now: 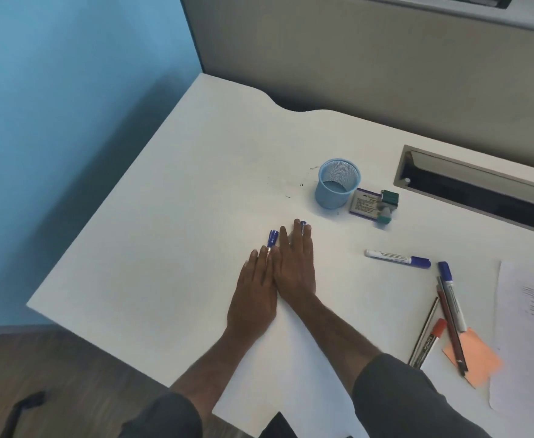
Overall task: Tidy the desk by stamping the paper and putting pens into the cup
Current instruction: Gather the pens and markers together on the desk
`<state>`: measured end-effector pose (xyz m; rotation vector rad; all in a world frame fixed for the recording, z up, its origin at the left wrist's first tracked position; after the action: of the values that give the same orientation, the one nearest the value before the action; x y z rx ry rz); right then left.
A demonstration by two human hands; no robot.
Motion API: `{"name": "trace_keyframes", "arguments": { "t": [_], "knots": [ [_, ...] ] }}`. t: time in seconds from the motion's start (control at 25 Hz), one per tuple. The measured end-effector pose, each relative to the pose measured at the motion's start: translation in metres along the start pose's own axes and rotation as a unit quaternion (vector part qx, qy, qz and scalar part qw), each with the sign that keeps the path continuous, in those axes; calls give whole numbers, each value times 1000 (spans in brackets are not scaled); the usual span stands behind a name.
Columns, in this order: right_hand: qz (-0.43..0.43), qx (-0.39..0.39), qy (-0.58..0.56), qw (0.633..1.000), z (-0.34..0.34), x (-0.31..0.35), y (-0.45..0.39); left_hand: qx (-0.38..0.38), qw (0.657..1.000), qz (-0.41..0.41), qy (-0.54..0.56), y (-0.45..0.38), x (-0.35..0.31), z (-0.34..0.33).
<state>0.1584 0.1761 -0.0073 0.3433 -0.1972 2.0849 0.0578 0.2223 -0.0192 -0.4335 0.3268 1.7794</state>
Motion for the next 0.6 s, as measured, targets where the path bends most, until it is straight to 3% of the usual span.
{"name": "trace_keyframes", "arguments": {
  "t": [0.24, 0.48, 0.6],
  "knots": [
    [9, 46, -10, 999, -19, 35, -52, -65, 998, 3, 12, -32, 30, 37],
    [22, 63, -14, 998, -25, 47, -82, -73, 995, -1, 61, -63, 47, 53],
    [30, 60, -1, 998, -25, 49, -85, -73, 990, 40, 114, -65, 59, 50]
  ]
}}
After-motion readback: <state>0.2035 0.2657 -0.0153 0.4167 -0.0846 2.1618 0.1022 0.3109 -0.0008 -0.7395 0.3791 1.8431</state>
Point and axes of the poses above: each hand's wrist, its own y-axis away from the middle knuckle, its own z-axis out of the back of the hand, x = y × z, the point moved 10 cm from there along -y, towards the middle knuckle, and after that the axes turned 8 degrees about y, right-handed, at the moved point
